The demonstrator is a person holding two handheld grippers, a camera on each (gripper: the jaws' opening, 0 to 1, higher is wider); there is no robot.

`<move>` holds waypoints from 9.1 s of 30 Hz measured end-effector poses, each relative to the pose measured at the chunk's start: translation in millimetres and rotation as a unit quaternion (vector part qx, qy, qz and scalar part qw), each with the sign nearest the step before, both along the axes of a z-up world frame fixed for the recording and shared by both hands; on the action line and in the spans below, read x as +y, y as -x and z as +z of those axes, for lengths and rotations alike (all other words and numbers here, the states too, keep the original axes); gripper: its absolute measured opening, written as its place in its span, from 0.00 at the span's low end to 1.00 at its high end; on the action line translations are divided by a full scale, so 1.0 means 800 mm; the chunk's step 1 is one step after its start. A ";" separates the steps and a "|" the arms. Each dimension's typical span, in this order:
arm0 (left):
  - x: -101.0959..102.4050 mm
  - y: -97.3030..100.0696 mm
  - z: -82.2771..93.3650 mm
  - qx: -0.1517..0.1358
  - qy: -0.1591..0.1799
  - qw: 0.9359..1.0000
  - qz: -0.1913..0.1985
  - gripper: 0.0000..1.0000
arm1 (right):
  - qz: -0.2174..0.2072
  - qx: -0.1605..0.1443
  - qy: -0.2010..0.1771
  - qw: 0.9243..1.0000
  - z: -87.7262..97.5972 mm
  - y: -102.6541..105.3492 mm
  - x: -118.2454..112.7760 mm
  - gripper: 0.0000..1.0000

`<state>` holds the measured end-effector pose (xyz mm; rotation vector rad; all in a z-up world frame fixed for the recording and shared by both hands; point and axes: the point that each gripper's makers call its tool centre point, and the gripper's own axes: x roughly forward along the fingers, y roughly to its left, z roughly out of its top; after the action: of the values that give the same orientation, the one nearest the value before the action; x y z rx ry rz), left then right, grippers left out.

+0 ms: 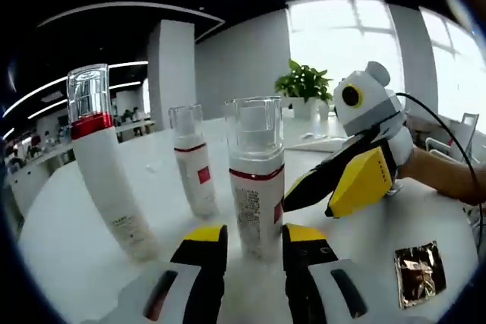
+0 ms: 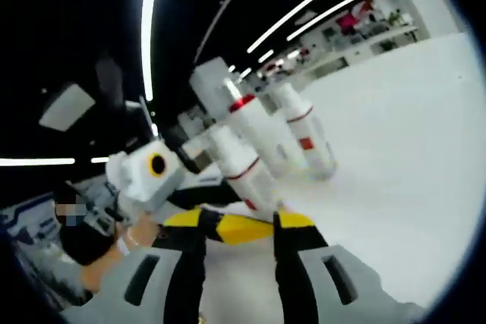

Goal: Arrange the skincare products in the storage area until every visible bottle or jar stands upright without overlapping.

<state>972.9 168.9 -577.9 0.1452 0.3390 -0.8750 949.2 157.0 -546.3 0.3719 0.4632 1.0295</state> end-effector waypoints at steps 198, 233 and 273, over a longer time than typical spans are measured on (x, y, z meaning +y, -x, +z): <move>0.077 0.216 0.082 -0.067 0.096 0.977 0.178 0.91 | -0.192 0.094 0.421 0.881 0.012 -0.085 -0.320 0.29; 0.052 0.219 0.080 -0.067 0.097 0.981 0.151 0.90 | -0.156 -0.181 0.225 0.945 0.143 0.029 -0.170 0.29; -0.019 0.224 0.086 -0.042 0.148 0.985 0.077 0.84 | -0.133 -0.273 0.127 0.944 0.110 0.068 -0.115 0.53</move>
<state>794.1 153.7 -509.4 -0.1170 0.1363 -0.7548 894.8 64.6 -458.7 -0.0877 0.0368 0.7544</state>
